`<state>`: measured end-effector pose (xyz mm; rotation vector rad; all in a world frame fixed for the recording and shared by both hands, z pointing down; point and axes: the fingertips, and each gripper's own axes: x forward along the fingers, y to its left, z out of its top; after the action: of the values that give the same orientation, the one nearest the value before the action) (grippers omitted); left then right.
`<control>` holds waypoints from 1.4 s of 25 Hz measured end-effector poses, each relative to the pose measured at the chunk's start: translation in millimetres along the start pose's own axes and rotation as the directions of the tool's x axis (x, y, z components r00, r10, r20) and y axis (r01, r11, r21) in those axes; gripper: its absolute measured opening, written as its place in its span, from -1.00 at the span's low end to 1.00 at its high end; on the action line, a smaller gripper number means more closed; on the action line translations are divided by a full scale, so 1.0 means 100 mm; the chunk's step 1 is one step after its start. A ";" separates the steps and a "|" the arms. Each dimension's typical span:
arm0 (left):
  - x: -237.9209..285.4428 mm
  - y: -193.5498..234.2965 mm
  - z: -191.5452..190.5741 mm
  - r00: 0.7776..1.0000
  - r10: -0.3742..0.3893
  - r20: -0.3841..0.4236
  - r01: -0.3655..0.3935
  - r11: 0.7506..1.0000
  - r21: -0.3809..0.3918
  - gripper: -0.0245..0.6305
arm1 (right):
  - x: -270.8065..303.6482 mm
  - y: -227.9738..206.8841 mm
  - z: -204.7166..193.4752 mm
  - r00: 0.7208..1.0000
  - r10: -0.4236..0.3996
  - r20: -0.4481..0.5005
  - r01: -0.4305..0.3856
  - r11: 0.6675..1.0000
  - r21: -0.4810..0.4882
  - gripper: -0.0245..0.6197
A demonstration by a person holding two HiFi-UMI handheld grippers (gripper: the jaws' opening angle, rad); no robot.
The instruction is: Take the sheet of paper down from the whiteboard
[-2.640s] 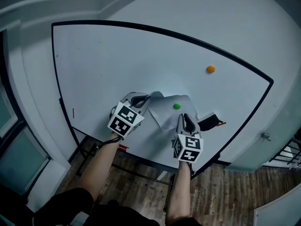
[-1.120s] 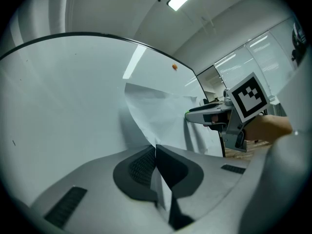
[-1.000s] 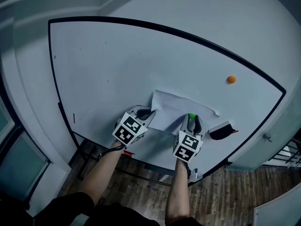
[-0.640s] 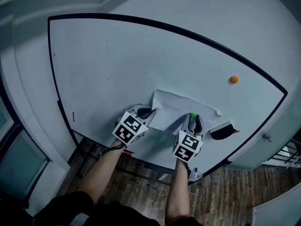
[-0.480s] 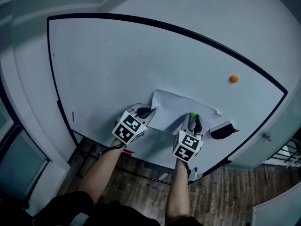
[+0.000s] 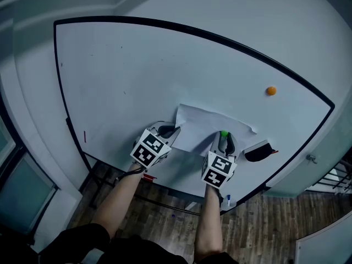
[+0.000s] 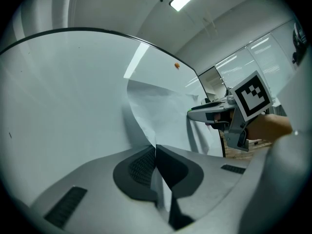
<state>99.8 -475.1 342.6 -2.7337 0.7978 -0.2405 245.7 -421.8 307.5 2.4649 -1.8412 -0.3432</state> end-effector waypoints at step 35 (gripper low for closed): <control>-0.03 -0.05 -0.07 0.999 0.022 -0.027 -0.023 0.998 -0.050 -0.86 | -0.01 -0.01 0.00 1.000 0.028 -0.003 -0.029 1.000 -0.010 -0.51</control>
<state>97.7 -470.7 350.7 -2.7722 0.8524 -0.2556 246.0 -420.4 307.3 2.4288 -1.8668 -0.3462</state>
